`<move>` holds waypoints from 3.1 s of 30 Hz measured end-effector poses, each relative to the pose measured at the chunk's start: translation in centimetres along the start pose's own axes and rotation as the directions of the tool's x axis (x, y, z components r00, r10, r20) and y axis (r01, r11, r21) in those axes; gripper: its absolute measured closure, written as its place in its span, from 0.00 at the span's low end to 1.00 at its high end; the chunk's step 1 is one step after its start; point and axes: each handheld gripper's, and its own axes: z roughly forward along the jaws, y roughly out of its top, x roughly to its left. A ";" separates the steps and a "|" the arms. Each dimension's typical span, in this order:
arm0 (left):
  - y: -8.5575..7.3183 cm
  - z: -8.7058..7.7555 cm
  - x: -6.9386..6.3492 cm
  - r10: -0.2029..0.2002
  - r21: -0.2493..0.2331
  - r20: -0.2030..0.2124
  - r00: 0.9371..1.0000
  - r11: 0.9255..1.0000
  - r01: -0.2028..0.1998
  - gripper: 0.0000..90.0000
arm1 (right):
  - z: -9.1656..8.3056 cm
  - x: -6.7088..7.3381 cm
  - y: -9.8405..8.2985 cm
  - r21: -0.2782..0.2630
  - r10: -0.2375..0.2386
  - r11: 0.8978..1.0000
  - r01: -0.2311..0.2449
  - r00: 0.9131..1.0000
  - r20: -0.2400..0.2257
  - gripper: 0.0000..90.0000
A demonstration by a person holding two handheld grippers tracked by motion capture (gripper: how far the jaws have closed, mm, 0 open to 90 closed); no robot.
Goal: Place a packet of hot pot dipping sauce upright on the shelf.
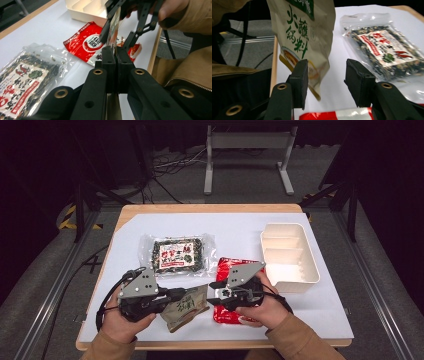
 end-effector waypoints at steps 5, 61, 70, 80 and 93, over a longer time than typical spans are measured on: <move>0.2 0.2 -0.6 0.026 -0.005 0.013 1.000 1.000 -0.026 0.97 | 1.4 0.2 0.7 0.018 -0.020 1.000 0.021 0.999 -0.036 0.60; -3.0 -2.1 3.2 -0.136 -0.078 -0.140 0.981 0.989 0.126 0.28 | -5.1 -3.4 1.2 0.027 -0.056 0.998 0.056 0.998 0.004 0.99; -3.7 -2.2 3.9 -0.150 -0.075 -0.162 0.975 0.987 0.140 0.27 | -6.9 -4.7 1.5 0.017 -0.054 0.998 0.053 0.997 0.050 0.99; -4.8 -2.2 4.6 -0.181 -0.052 -0.218 0.959 0.983 0.174 0.25 | -8.9 -6.2 1.7 -0.001 -0.043 0.999 0.043 0.994 0.101 0.99; -5.9 -2.0 5.8 -0.224 -0.065 -0.259 0.940 0.975 0.214 0.22 | -11.7 -8.4 1.6 -0.021 -0.024 0.999 0.029 0.984 0.178 0.99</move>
